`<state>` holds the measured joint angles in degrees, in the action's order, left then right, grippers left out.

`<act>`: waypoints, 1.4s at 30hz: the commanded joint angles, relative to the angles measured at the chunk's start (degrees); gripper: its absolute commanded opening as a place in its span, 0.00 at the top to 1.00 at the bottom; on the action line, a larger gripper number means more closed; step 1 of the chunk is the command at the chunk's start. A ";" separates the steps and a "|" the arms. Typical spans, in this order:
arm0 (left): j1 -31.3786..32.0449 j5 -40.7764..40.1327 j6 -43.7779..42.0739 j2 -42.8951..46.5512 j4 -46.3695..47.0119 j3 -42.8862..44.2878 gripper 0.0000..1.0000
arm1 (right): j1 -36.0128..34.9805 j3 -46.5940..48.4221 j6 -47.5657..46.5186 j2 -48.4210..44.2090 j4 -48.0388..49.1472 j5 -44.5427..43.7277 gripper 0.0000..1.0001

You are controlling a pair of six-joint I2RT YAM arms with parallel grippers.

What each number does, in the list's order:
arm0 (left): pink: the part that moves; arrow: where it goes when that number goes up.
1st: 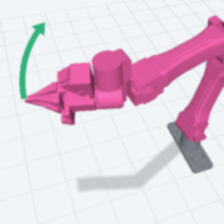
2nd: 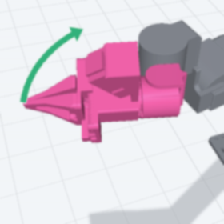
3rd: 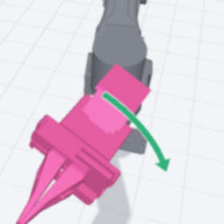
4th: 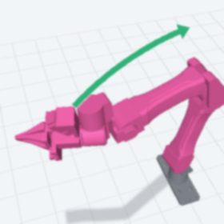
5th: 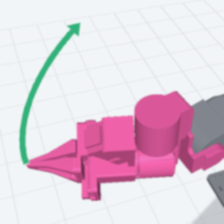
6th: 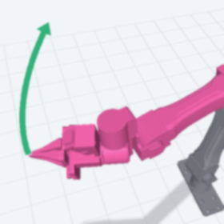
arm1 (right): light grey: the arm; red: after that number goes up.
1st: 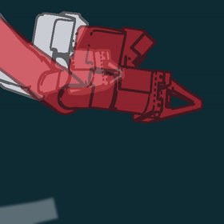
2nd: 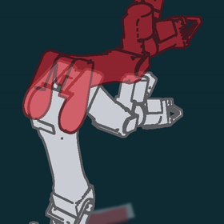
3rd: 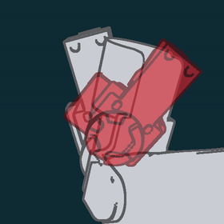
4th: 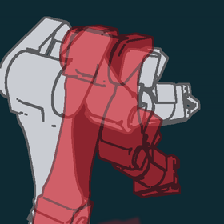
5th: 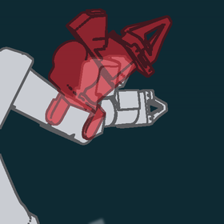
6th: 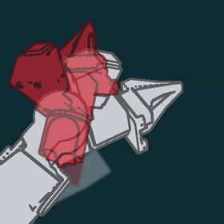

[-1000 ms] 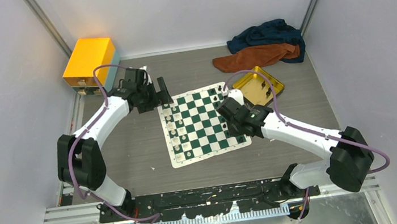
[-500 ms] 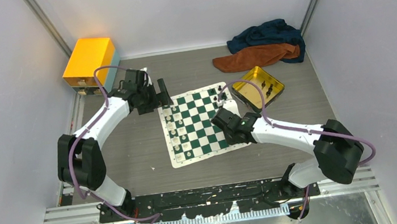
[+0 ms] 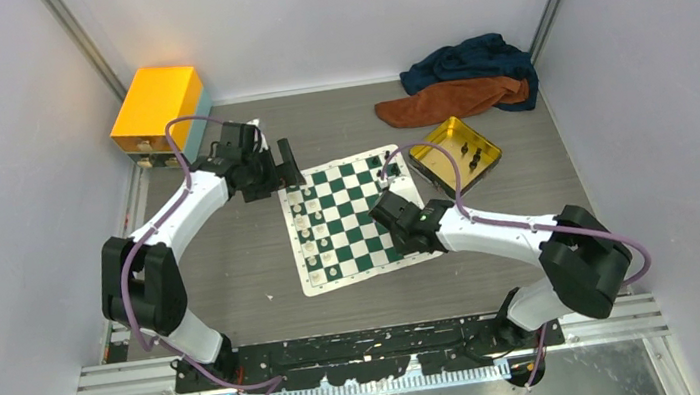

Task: Set up the chess pieces on the board
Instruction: Place the chess piece on the chessboard.

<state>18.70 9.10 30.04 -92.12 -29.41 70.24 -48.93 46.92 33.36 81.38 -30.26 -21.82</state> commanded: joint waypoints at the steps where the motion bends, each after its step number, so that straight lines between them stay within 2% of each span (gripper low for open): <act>1: 0.11 0.05 0.54 1.07 1.81 0.16 0.00 | -0.17 -0.06 0.86 0.25 2.27 -1.79 0.99; 22: 0.11 0.21 0.12 1.53 1.85 -0.89 0.00 | -0.10 -2.07 3.14 1.12 3.18 -2.69 0.98; 25: 0.11 0.19 -0.03 1.59 1.80 -0.98 0.00 | -0.12 -2.09 3.28 1.28 3.18 -2.69 0.93; 29: 0.11 0.29 -0.16 1.59 1.82 -1.07 0.00 | -0.08 -2.00 3.52 1.14 2.81 -2.90 0.77; 33: 0.11 0.56 -0.32 1.35 1.98 -0.98 0.00 | -0.09 -1.42 3.63 1.06 1.95 -3.59 0.66; 42: 0.11 0.92 -0.19 1.07 2.09 0.01 0.00 | -0.09 1.67 2.76 -1.83 -1.60 -5.42 0.63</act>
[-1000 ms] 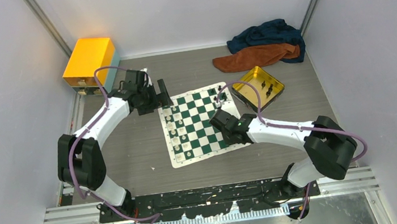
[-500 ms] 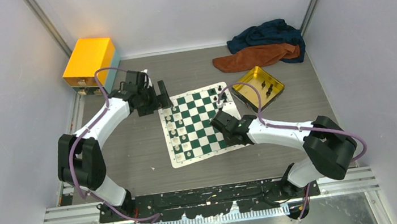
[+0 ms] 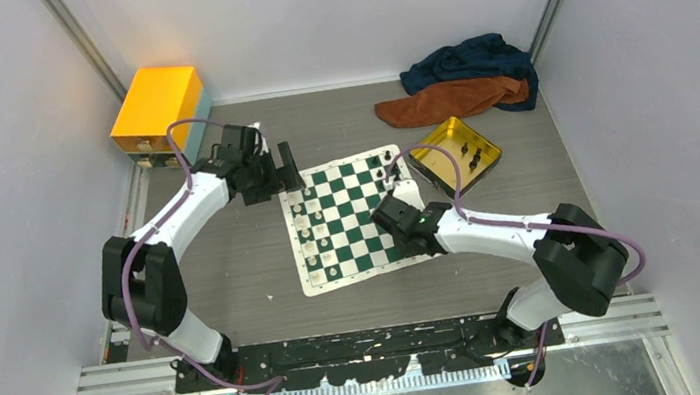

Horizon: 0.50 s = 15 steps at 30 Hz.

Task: Set up the chess pieces on the board
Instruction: Place the chess piece on the chessboard, then pick up the chess piece from the storage box.

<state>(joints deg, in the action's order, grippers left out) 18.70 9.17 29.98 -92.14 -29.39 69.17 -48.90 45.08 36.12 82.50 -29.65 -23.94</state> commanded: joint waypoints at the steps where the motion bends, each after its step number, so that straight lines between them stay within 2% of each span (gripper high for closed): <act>1: 0.11 0.85 -0.03 1.04 2.07 1.30 0.00 | -0.17 4.62 -0.38 -3.64 -3.28 -3.77 0.62; 8: 0.11 1.09 0.64 0.71 2.56 2.46 0.00 | 2.66 17.17 -4.56 -6.29 -10.05 -8.74 0.61; 15: 0.11 0.94 0.88 0.86 2.68 2.73 0.00 | 18.54 22.97 -7.93 -3.71 -8.32 -5.32 0.61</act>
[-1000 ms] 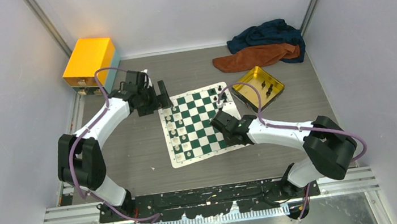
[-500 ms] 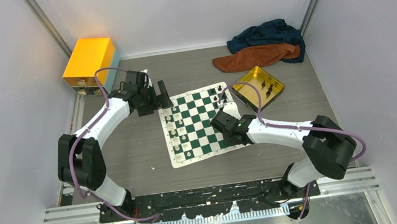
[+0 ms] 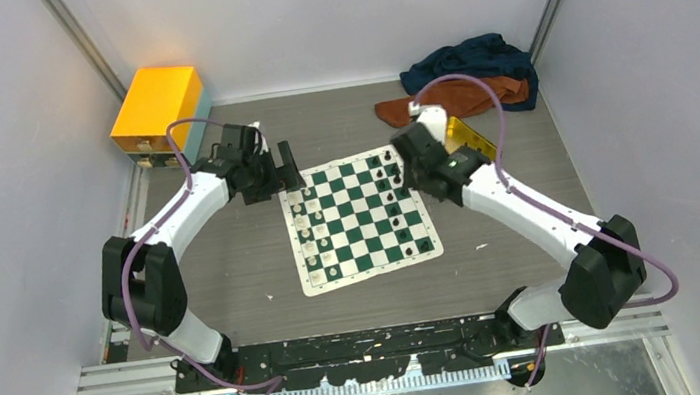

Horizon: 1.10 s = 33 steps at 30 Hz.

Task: Set up the chess pieces on the board
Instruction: Pick up the chess piece from the storage box.

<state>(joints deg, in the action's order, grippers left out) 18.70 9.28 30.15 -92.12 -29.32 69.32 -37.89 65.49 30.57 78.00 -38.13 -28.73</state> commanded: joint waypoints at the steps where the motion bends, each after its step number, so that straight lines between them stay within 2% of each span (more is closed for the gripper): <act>1: 0.11 0.81 0.70 0.80 2.64 2.58 0.00 | 9.70 2.99 -2.60 1.71 0.70 0.16 0.60; 6: 0.11 0.67 0.79 0.53 2.54 2.58 0.00 | 19.02 4.22 -2.61 7.11 3.72 3.08 0.60; 14: 0.11 1.00 1.03 -0.07 3.25 1.65 0.00 | 27.73 6.27 -2.18 14.90 7.59 4.47 0.60; 23: 0.11 1.52 1.16 -1.50 3.99 1.48 0.00 | 33.25 10.95 -1.75 21.71 8.32 5.56 0.60; 33: 0.11 1.61 1.04 -3.36 4.16 2.47 0.00 | 35.03 13.30 -1.31 27.43 8.81 6.47 0.60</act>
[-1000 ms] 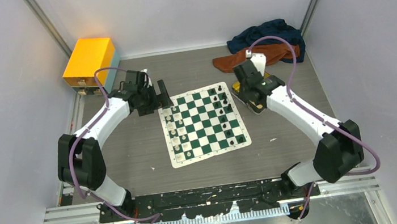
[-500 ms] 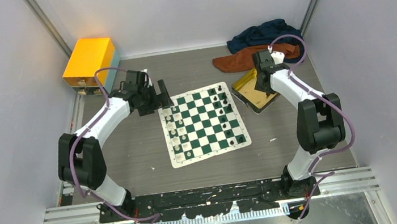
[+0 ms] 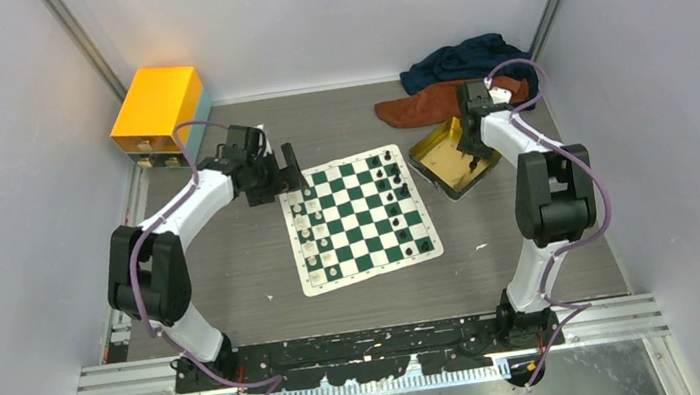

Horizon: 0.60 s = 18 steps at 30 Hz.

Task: Set up the chess pieces on the board
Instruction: Pick up the chess piece from the storage box.

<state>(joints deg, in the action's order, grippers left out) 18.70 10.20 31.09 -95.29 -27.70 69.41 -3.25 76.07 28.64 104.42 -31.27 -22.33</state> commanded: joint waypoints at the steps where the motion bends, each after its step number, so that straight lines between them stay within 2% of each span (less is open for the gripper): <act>1: 0.11 0.64 0.11 -0.38 2.51 2.46 0.00 | 0.57 2.93 0.56 1.49 2.06 0.16 0.60; 14: 0.11 0.43 -0.36 -2.24 2.09 3.76 0.00 | 2.07 5.61 0.61 6.35 2.44 1.78 0.60; 18: 0.11 0.35 -0.26 -2.82 2.07 4.06 0.00 | 2.40 6.11 0.58 7.35 2.22 2.40 0.63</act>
<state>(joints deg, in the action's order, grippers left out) 18.70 10.31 31.05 -97.71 -27.59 71.07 -1.28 79.33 28.80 111.42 -30.39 -20.34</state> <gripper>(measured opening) 0.995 0.386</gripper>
